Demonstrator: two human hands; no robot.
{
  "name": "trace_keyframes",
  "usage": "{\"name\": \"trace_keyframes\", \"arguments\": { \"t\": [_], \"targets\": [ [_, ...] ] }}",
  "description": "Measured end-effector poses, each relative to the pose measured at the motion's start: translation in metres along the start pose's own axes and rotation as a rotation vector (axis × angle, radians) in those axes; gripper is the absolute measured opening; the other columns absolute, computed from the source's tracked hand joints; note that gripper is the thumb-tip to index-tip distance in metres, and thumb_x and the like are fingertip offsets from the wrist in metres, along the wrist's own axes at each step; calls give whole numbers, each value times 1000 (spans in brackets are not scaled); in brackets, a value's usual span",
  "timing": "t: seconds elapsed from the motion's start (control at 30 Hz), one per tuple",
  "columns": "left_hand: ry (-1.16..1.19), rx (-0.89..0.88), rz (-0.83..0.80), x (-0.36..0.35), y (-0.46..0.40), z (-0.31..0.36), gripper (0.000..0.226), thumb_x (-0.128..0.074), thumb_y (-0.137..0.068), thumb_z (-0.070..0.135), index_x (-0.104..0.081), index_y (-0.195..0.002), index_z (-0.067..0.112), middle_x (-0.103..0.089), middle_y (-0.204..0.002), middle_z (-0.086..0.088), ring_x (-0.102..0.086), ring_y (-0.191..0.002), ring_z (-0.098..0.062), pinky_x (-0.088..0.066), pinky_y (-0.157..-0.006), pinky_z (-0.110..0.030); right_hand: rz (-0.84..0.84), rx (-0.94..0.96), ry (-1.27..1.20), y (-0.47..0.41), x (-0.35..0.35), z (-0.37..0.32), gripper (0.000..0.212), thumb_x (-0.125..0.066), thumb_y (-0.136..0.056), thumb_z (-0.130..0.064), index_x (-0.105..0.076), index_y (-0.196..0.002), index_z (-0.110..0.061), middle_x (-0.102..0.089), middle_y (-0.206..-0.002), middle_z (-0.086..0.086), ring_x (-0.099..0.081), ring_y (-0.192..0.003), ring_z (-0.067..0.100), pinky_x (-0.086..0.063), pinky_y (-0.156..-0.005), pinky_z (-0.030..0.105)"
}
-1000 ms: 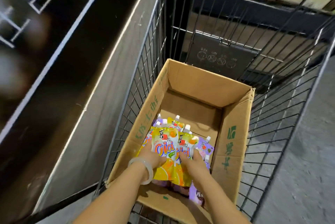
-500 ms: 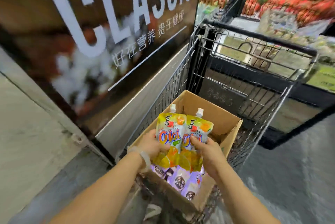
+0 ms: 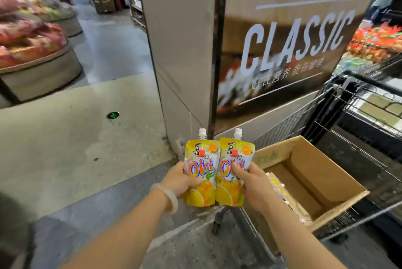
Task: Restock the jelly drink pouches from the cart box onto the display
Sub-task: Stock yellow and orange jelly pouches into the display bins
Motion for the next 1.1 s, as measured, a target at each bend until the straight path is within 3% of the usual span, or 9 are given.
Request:
{"name": "trace_keyframes", "arguments": {
  "t": [0.13,0.3,0.43,0.57,0.67,0.77,0.87,0.97,1.1],
  "targets": [
    [115,-44,160,83,59,-17,46,-71,-75,-9,-55,-116,3,-67,-108,-14,-64,-99,-33,-52,-90,-50,-160,-64,68,19,-88,26,17,-58,-90,-11,-63,-106,-13,-74,-99,9,-72,-87,24,-60,-68,38],
    [236,-70,360,203,161,-62,49,-67,-78,-11,-53,-123,1,-65,-116,-20,-63,-105,-38,-51,-92,-52,-389,-144,155,71,-218,85,15,-56,-91,-9,-62,-104,-14,-72,-101,10,-69,-91,26,-58,-78,41],
    [332,-85,525,292,264,-110,42,-67,-79,-9,-56,-116,7,-67,-112,-18,-63,-105,-37,-49,-94,-54,-555,-165,224,141,-323,141,15,-55,-92,-7,-62,-103,-15,-72,-95,6,-69,-82,20,-59,-75,35],
    [448,-133,682,363,376,-159,44,-64,-79,-13,-55,-117,8,-67,-111,-17,-65,-98,-35,-54,-83,-50,-723,-213,258,223,-417,199,18,-56,-91,-6,-62,-106,-13,-71,-99,10,-68,-86,24,-59,-77,38],
    [509,-181,798,409,456,-193,46,-61,-78,-16,-54,-119,3,-67,-109,-18,-65,-94,-35,-56,-78,-48,-860,-247,271,285,-483,237,18,-56,-90,-6,-62,-105,-13,-73,-95,9,-71,-80,22,-60,-69,35],
    [564,-213,913,446,532,-223,44,-61,-79,-17,-56,-116,7,-68,-103,-16,-67,-85,-30,-59,-63,-39,-972,-302,281,347,-543,272,24,-57,-90,-5,-61,-113,-7,-71,-105,15,-70,-85,27,-59,-73,41],
    [590,-237,1000,476,602,-250,39,-61,-80,-15,-60,-108,11,-70,-97,-11,-67,-85,-29,-59,-70,-41,-1101,-333,292,406,-596,305,31,-55,-90,-4,-58,-120,-1,-68,-112,20,-70,-89,29,-60,-71,39],
    [601,-237,1096,502,658,-279,35,-61,-81,-12,-61,-104,16,-70,-100,-10,-66,-94,-32,-54,-82,-48,-1194,-356,321,457,-641,333,24,-55,-90,-3,-62,-113,-5,-70,-108,18,-68,-95,32,-60,-75,41],
    [692,-254,1234,529,714,-318,36,-61,-82,-12,-59,-104,17,-70,-94,-5,-66,-83,-22,-54,-62,-32,-1315,-377,398,511,-694,375,17,-56,-89,-3,-66,-102,-8,-75,-92,11,-72,-78,24,-61,-68,38]
  ]
}}
Point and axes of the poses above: each hand's wrist, its own y-axis away from the middle knuckle, its own x-axis out of the back of the hand, z = x × y, the point moved 5 cm from there along -y, towards the middle knuckle
